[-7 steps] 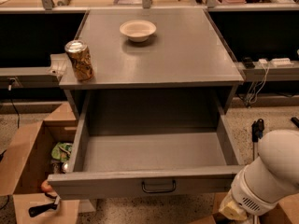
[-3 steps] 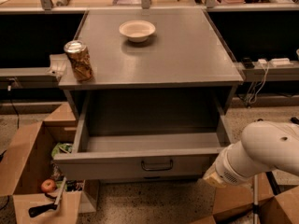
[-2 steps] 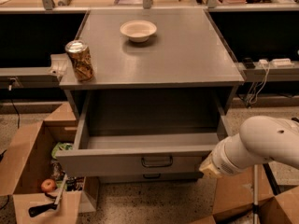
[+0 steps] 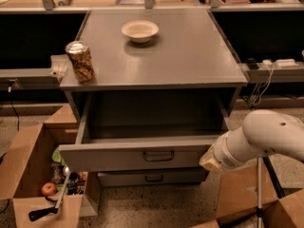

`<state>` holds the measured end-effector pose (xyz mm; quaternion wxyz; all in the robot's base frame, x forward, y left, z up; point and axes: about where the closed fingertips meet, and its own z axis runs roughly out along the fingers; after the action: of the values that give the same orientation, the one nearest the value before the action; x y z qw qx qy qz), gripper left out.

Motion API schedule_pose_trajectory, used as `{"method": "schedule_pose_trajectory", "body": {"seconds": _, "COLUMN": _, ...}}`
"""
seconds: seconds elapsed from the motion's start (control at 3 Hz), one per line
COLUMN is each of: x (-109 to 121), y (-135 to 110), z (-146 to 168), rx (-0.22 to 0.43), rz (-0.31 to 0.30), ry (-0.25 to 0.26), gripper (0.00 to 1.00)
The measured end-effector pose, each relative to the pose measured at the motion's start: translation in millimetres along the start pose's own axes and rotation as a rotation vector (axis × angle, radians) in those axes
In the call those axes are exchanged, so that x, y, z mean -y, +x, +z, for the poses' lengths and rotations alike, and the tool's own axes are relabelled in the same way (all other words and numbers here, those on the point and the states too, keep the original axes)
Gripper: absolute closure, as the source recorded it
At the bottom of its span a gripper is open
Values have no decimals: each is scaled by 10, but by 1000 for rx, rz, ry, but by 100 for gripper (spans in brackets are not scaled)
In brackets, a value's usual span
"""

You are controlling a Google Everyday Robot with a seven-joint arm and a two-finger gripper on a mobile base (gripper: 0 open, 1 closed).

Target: Close top drawer

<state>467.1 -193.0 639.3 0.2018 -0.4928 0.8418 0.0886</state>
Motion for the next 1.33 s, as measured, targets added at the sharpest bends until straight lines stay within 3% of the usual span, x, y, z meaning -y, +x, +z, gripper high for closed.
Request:
{"method": "schedule_pose_trajectory", "body": {"seconds": 0.33, "x": 2, "y": -7, "z": 2, "rx": 5, "rz": -6, "ry": -1, "gripper": 100}}
{"method": "schedule_pose_trajectory", "body": {"seconds": 0.67, "x": 219, "y": -228, "z": 66, "rx": 56, "rz": -63, "ry": -7, "gripper": 100}}
{"method": "schedule_pose_trajectory", "body": {"seconds": 1.0, "x": 253, "y": -276, "z": 72, "rx": 68, "rz": -76, "ry": -9, "gripper": 100}}
{"method": "schedule_pose_trajectory", "body": {"seconds": 1.33, "x": 425, "y": -482, "z": 96, "rx": 113, "rz": -114, "ry": -12, "gripper": 100}}
